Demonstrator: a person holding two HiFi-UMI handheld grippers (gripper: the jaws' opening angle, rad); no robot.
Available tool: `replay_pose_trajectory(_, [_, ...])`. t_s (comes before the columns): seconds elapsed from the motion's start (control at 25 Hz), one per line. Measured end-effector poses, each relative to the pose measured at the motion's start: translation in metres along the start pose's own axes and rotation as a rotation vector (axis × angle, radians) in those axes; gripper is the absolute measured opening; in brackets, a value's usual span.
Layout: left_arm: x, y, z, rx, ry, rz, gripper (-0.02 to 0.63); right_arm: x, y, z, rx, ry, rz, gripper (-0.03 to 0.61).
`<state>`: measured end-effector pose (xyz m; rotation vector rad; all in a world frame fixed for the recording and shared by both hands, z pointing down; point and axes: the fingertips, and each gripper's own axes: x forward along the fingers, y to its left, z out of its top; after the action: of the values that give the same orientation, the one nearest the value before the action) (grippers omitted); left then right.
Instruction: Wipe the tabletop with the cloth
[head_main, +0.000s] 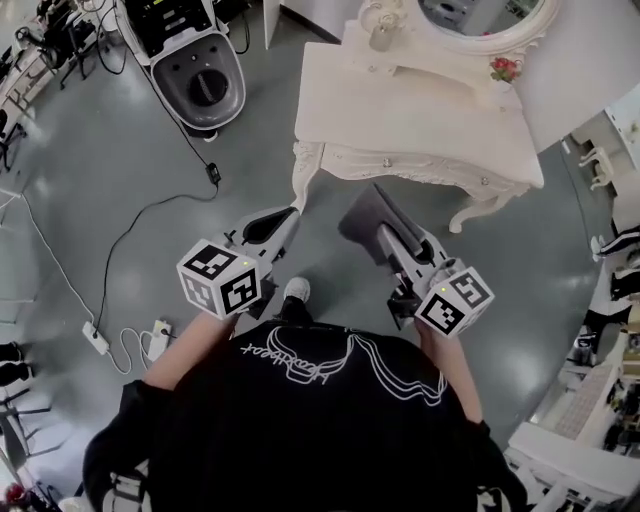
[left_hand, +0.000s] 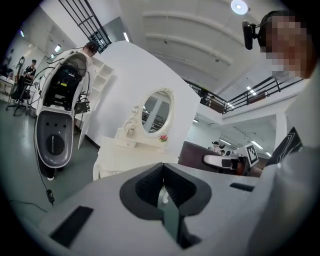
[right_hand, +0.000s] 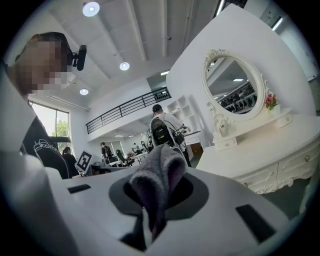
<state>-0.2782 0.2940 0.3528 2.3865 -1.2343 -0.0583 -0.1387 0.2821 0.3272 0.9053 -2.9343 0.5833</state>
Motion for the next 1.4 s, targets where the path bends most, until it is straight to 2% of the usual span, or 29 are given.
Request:
replay_pose_trajectory(0.24, [0.054, 0.085, 0.035, -0.004, 0.023, 0.011, 0.005, 0.084, -0.058, 0.024, 0.003, 0.038, -0.031, 0.054])
replay_pose_trajectory(0.44, [0.084, 0.122, 0.051, -0.012, 0.037, 0.019, 0.005, 0.126, -0.093, 0.032, 0.013, 0.049, -0.044, 0.054])
replay_pose_trajectory(0.56, [0.102, 0.136, 0.057, -0.007, 0.045, 0.033, 0.005, 0.15, -0.111, 0.032, -0.025, 0.076, -0.042, 0.054])
replay_pose_trajectory(0.96, [0.159, 0.21, 0.077, -0.047, 0.05, 0.125, 0.005, 0.253, -0.181, 0.032, -0.016, 0.157, 0.067, 0.055])
replay_pose_trajectory(1.4, [0.225, 0.294, 0.092, -0.149, 0.056, 0.247, 0.005, 0.368, -0.259, 0.027, -0.002, 0.291, 0.175, 0.055])
